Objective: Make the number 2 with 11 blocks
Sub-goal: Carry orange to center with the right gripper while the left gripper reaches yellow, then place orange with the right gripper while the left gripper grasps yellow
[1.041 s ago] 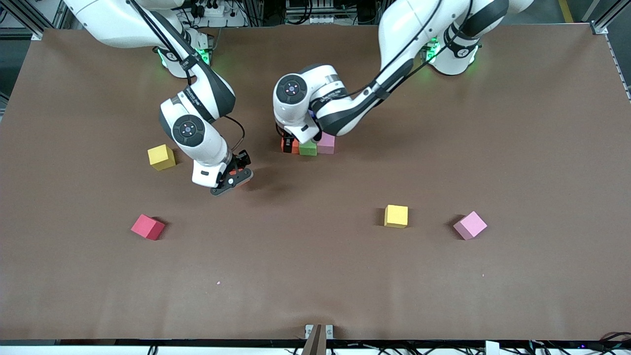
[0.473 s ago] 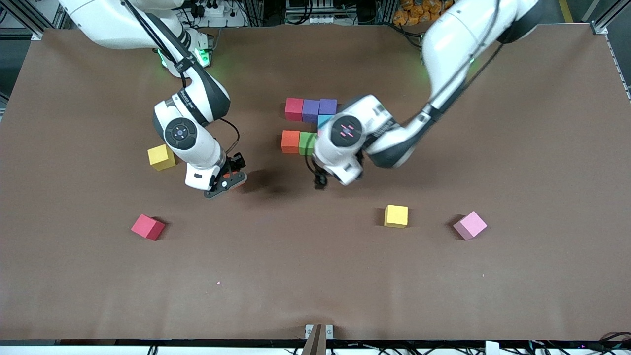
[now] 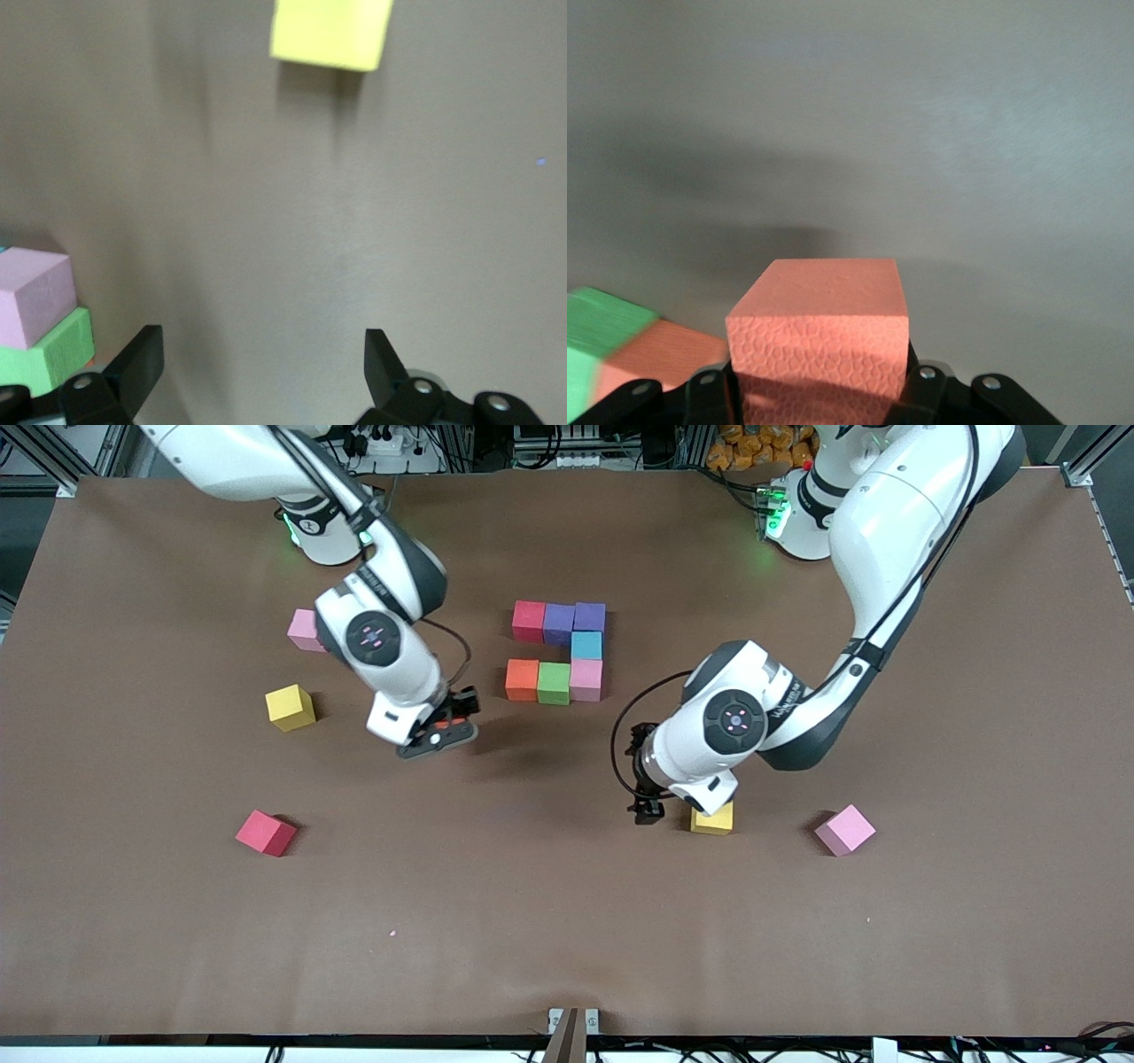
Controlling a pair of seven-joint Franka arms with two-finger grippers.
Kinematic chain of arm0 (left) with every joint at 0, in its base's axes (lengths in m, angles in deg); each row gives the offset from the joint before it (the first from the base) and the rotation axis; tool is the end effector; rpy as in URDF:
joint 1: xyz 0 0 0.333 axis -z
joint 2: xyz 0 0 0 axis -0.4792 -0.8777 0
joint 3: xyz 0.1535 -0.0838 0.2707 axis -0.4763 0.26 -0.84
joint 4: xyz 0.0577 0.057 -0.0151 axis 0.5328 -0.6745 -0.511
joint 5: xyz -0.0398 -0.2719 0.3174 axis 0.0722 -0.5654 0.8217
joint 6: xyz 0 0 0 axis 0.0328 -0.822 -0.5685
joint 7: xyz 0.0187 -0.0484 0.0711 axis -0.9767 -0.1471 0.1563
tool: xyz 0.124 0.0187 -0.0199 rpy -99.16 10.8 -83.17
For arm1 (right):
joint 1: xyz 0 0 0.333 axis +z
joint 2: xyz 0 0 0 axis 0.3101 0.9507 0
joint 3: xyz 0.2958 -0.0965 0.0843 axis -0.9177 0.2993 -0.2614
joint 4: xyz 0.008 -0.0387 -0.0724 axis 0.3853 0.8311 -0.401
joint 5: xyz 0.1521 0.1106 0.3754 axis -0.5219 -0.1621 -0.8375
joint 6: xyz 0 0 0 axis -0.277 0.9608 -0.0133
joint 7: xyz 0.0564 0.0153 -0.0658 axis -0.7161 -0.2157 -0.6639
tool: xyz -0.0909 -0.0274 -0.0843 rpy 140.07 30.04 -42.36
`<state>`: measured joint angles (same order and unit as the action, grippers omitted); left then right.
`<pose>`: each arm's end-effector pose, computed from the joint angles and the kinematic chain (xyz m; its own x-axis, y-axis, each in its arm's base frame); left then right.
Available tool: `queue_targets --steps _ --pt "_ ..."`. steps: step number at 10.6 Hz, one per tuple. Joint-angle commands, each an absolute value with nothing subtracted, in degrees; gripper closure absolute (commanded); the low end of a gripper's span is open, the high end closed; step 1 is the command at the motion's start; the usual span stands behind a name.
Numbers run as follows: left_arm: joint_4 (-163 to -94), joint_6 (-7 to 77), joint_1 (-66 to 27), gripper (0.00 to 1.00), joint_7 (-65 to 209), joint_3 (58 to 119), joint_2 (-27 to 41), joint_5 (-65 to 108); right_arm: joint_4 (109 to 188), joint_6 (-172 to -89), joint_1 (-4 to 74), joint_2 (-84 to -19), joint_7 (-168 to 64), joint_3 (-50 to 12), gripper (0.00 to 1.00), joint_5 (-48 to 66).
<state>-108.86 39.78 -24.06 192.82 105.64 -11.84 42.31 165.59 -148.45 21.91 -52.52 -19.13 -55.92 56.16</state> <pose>0.6491 -0.4025 0.2865 -0.0175 0.9712 -0.2374 0.9975 0.0008 -0.0704 0.5084 0.3474 0.2453 0.9733 0.2234 -0.0522 0.2207 -0.9739 -0.0525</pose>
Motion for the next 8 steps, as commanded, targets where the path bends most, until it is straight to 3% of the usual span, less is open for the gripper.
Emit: queue_targets --steps 1,8 --pt "-107.8 39.0 -25.4 0.00 186.1 104.2 -11.9 41.7 163.2 -148.5 26.2 -52.4 -7.5 -55.6 0.59 55.8" --pt "-107.9 39.1 -25.4 0.00 176.7 97.1 -14.3 41.3 160.4 -153.4 34.6 -45.4 7.4 -51.8 0.59 57.1"
